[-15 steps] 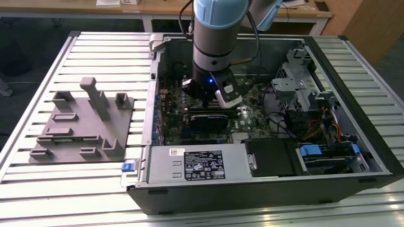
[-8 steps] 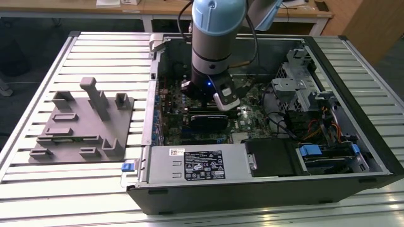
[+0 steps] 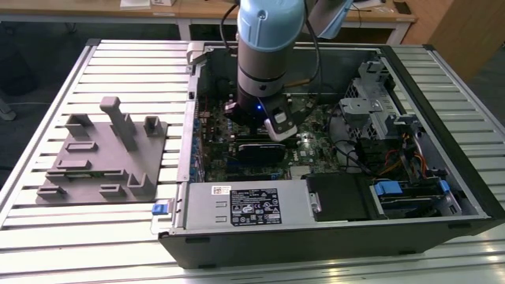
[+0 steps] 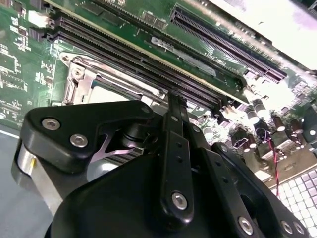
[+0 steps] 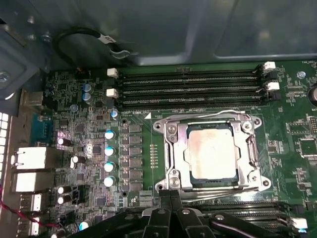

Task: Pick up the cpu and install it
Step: 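Install the second cpu locking lever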

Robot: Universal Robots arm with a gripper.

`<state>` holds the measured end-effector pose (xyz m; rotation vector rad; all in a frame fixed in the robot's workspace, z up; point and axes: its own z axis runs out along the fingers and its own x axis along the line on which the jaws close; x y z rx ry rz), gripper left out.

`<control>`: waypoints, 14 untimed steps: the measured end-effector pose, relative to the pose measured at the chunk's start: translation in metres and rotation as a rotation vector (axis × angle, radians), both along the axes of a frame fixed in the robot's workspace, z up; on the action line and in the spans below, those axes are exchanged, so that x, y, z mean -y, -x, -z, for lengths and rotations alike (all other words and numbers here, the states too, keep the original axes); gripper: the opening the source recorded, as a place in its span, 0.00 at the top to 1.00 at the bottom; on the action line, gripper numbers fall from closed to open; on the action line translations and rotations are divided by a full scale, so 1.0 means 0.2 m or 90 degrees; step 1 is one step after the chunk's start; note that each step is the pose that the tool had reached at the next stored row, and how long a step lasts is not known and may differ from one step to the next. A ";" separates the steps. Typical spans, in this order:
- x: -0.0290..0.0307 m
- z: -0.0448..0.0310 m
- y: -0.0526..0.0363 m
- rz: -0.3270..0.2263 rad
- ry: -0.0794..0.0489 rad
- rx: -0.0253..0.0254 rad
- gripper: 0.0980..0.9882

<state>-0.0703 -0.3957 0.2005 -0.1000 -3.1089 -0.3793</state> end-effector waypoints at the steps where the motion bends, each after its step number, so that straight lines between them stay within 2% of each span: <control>1: 0.000 0.003 0.001 0.000 -0.003 0.0000 0.99; 14: 0.000 0.030 0.012 0.000 -0.024 0.0001 0.99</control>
